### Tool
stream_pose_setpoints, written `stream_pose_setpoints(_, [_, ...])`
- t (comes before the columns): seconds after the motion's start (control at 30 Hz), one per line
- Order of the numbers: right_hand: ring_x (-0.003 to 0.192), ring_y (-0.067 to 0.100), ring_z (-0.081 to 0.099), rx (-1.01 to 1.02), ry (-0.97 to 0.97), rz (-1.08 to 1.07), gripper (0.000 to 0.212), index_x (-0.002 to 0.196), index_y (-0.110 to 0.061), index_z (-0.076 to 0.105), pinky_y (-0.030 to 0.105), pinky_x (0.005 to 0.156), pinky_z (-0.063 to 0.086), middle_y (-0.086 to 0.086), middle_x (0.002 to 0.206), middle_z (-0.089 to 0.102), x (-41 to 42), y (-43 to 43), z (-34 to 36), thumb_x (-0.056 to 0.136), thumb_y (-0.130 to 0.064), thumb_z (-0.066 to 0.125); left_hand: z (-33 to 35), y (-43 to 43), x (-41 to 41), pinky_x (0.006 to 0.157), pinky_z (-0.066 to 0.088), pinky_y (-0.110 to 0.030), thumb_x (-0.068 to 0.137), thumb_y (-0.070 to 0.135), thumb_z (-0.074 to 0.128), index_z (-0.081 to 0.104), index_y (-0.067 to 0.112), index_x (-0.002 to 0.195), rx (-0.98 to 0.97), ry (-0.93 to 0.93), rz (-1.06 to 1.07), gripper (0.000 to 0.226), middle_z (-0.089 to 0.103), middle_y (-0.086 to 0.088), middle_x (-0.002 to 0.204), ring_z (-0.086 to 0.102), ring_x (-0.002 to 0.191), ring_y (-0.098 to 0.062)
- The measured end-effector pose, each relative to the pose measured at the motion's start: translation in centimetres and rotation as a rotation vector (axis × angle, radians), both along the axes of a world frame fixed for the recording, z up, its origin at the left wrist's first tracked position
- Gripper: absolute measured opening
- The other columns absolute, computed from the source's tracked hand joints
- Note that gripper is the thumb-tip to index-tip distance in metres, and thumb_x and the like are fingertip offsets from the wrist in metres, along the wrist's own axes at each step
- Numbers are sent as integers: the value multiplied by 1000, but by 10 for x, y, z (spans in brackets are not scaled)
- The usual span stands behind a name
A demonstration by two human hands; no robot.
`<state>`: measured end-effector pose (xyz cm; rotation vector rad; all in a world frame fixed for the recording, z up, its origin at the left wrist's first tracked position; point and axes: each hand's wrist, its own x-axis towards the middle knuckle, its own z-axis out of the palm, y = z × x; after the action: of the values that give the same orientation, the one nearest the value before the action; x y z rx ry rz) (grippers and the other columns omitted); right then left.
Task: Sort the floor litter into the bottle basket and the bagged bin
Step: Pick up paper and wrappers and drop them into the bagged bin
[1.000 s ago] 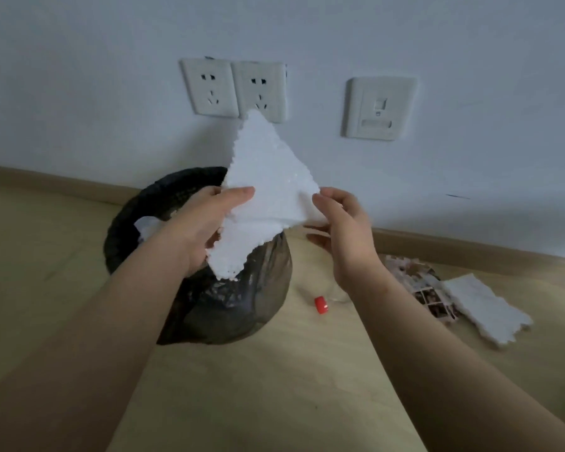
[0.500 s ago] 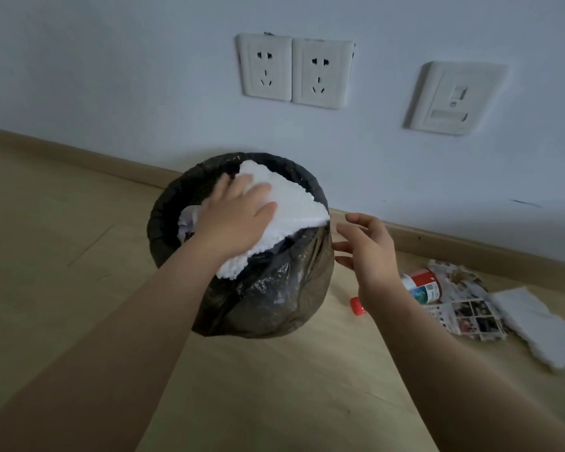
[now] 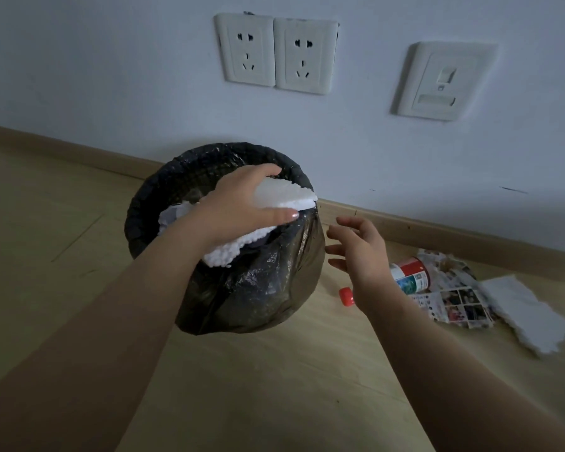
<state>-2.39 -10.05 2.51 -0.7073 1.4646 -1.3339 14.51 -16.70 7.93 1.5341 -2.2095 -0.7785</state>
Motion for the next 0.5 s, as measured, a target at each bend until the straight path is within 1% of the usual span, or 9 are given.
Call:
stream_pose_setpoints(0.07, [73,14,55,1,-18,11,15,104,-16,54,24,63,45,2,92,58,0,1,0,90,-12,55,-3,-2,7,111,28,-40,75,42,72,32,30,142,34,-122,2,79,29,4,149,28,136,-19])
stream_pose_setpoints(0.17, [73,15,55,3,-30,16,12,101,-17,54,26,65,46,3,91,58,0,2,-2,90,-13,56,-13,-3,13,105,36,-40,78,37,70,33,24,142,-2,-364,64,75,33,-1,147,37,131,-25])
stream_pose_setpoints(0.3, [73,14,55,20,-29,18,9,93,-21,54,29,69,46,3,93,58,1,3,-5,91,-13,55,-23,1,12,103,37,-45,82,34,66,28,27,143,-43,-487,82,72,30,2,149,36,131,-28])
stream_pose_setpoints(0.37, [74,15,55,27,-28,20,9,96,-19,54,30,69,46,4,93,58,1,3,-6,90,-12,55,-19,0,10,105,34,-46,82,34,65,27,28,143,-53,-520,78,72,30,1,149,35,132,-29])
stream_pose_setpoints(0.43, [74,15,55,31,-22,20,10,98,-18,54,30,69,46,3,92,58,0,4,-6,90,-12,55,-11,-2,6,109,29,-46,79,34,67,28,28,143,-6,-504,61,75,29,1,149,33,133,-27])
stream_pose_setpoints(0.47, [74,16,55,33,-17,14,9,98,-18,54,29,69,46,3,92,58,-1,5,-7,91,-12,55,-5,-3,2,111,27,-44,77,32,68,30,28,142,39,-433,61,76,28,1,148,32,134,-26])
stream_pose_setpoints(0.5, [75,16,56,39,-10,10,10,100,-17,55,29,69,47,3,92,59,-3,5,-7,91,-12,55,1,-2,-3,112,26,-41,76,31,70,33,28,141,89,-313,70,75,29,1,147,32,134,-24])
